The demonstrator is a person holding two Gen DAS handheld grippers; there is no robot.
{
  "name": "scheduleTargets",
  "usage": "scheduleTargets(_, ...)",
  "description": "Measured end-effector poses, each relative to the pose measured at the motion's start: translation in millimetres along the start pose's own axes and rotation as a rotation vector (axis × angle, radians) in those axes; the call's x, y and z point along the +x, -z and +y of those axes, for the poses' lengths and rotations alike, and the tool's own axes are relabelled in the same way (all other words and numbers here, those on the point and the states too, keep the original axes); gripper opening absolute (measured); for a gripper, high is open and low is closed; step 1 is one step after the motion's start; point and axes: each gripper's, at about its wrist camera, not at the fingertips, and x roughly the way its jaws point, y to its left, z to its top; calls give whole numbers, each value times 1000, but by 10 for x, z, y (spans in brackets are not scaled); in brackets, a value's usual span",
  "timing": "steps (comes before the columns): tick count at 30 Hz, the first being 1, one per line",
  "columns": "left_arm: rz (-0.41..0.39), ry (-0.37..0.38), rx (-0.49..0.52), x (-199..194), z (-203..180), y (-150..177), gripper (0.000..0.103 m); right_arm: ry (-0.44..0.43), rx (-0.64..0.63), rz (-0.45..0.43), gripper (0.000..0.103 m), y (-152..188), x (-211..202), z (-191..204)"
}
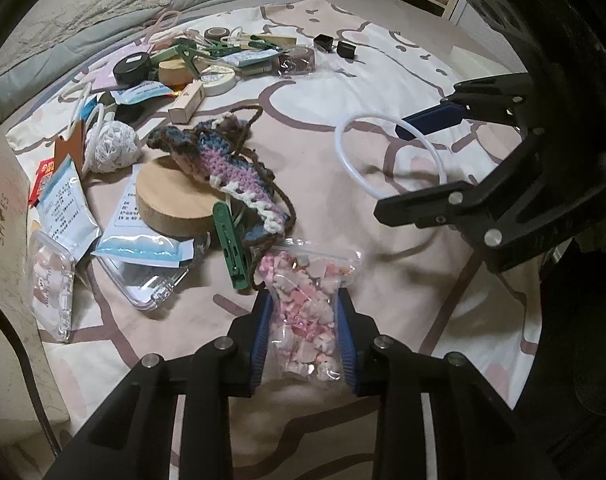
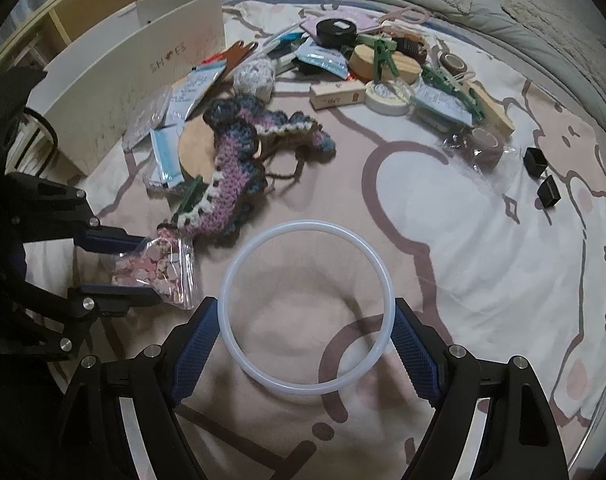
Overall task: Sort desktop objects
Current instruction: 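Lift the pink-piece bag with the left tool while the right tool lifts the ring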
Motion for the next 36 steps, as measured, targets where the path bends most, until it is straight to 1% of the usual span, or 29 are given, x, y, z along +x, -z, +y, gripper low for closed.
scheduleTargets(8, -37, 9, 4, -132, -27, -41, 30, -1, 21, -39, 84, -92, -123, -50)
scheduleTargets(9, -42, 10, 6, -152, -31, -47, 30, -1, -1, -45, 84, -104, -137, -53)
scheduleTargets(18, -75, 13, -1, -282, -44, -61, 29, -4, 4, -74, 84, -175, -234, -41)
scheduleTargets(22, -105, 9, -6, -383, -25, -89, 29, -7, 7, -98, 84, -218, -311, -35)
scheduleTargets(23, -110, 7, -7, -398, -19, -93, 29, -12, -66, -111, 84, -237, -320, -30)
scheduleTargets(36, -209, -12, -38, -736, 128, -211, 28, -14, -49, -172, 84, -375, -512, -25)
